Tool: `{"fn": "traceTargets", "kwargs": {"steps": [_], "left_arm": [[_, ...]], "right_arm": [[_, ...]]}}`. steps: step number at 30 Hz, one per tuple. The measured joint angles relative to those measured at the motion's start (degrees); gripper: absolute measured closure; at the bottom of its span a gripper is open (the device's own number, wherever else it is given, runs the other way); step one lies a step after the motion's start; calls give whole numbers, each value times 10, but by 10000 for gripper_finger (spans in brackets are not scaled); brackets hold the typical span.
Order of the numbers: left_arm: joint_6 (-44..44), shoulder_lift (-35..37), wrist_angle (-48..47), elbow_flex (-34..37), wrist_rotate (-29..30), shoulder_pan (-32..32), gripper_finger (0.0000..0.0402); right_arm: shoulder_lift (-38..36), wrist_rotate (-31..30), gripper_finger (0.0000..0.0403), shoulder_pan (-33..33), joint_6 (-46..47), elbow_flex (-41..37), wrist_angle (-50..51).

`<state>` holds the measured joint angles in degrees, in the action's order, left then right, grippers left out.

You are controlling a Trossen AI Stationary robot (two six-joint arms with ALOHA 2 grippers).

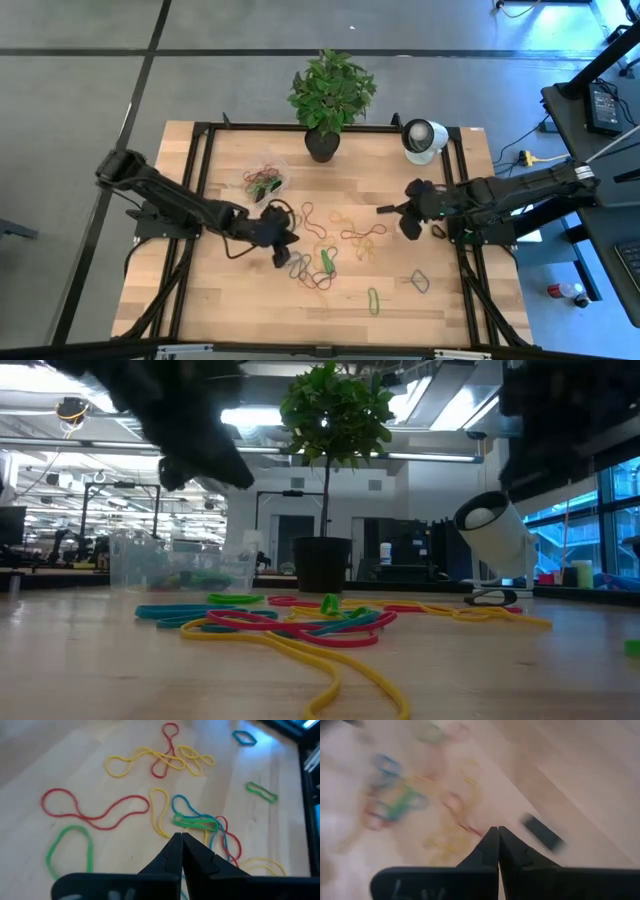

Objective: Pick and place rubber bands into bin
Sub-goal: Put the black rubber band into the transparent bin

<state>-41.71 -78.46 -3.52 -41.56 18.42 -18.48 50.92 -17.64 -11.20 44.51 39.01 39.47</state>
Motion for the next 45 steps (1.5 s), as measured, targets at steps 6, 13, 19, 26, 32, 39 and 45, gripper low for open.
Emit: {"fn": "traceTargets", "kwargs": {"steps": [6, 13, 19, 26, 32, 39, 45], "left_arm": [[26, 86, 20, 51, -5, 7, 400], [106, 179, -6, 59, -17, 30, 400], [150, 236, -24, 59, -31, 49, 400], [152, 266, -63, 59, -31, 60, 400], [165, 267, -70, 59, -31, 69, 400], [167, 279, -75, 59, -68, 87, 400], [165, 342, -141, 59, -81, 105, 400]], "right_arm": [[156, 83, 391, 69, 26, 99, 234], [318, 223, 321, 136, -78, 99, 352], [397, 224, 247, 152, -134, 68, 347], [421, 284, 202, 154, -126, -4, 241], [420, 316, 276, 154, -82, -49, 214], [388, 263, 388, 147, -38, -4, 217], [344, 196, 397, 119, 14, 106, 229]]}}
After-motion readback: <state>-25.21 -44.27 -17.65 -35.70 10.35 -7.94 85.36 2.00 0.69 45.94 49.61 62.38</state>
